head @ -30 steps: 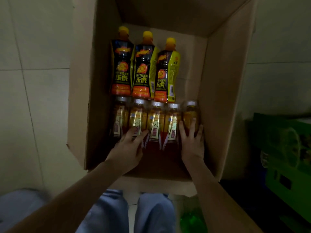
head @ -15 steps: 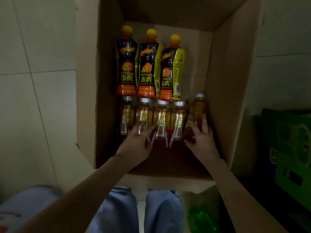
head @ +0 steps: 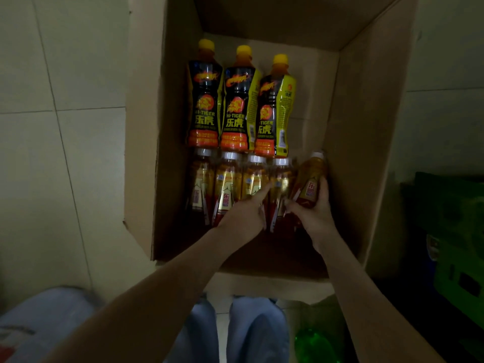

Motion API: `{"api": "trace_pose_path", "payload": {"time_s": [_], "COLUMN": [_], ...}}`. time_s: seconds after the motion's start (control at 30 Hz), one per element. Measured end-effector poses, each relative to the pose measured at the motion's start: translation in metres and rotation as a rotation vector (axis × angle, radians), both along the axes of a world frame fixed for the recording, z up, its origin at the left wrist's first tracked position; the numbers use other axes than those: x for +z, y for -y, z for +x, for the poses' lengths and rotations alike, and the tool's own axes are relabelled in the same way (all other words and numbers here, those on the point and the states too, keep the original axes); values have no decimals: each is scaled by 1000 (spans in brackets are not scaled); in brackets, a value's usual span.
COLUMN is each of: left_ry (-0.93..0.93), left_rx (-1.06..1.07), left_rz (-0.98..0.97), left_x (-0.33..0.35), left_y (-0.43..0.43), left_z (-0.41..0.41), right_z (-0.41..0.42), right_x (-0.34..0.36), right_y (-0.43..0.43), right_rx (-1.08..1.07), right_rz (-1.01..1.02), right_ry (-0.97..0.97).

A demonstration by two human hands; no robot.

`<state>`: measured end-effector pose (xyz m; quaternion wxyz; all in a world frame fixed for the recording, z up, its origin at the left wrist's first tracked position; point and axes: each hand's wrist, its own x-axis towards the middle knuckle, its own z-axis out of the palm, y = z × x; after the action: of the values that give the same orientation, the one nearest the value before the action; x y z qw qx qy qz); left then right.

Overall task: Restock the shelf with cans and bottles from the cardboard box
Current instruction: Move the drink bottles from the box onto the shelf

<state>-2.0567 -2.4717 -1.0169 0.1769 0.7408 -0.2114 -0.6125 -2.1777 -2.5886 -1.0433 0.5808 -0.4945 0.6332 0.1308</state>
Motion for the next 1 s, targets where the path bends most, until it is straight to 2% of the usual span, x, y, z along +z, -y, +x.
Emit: {"api": "trace_pose_path", "payload": {"time_s": [0.1, 0.17, 0.3, 0.4, 0.53, 0.57, 0.63, 0.67, 0.73, 0.8, 0.9, 1.0], "left_ry": [-38, -132, -369, -432, -419, -419, -393, -375, -331, -230, -39, 23], "left_rx": [106, 212, 527, 598, 620, 646, 661, 636, 557, 451, 243, 202], "left_rz": [-14, -20, 6, 20, 82, 99, 84, 68, 68, 85, 129, 108], "left_x": [-2, 0, 6, 14, 10, 8, 5, 4, 2, -2, -5, -12], "left_y": [-9, -14, -20, -22, -38, -45, -56, -59, -63, -63, -64, -66], "left_z": [-2, -3, 3, 5, 4, 8, 19, 26, 38, 42, 40, 31], "right_z": [4, 1, 3, 14, 27, 29, 36, 38, 37, 30, 23, 16], "right_x": [-1, 10, 40, 45, 41, 38, 31, 25, 7, -13, -38, -53], "right_y": [3, -4, -44, -74, -93, -90, -75, -64, -45, -33, -37, -41], "right_rx": [-94, -150, -114, -148, 181, 221, 171, 115, 94, 249, 482, 594], "right_rz": [86, 80, 122, 189, 242, 319, 456, 431, 186, -23, -37, -174], "right_ry": [-19, 44, 206, 245, 215, 248, 296, 272, 105, -70, -153, -148]}}
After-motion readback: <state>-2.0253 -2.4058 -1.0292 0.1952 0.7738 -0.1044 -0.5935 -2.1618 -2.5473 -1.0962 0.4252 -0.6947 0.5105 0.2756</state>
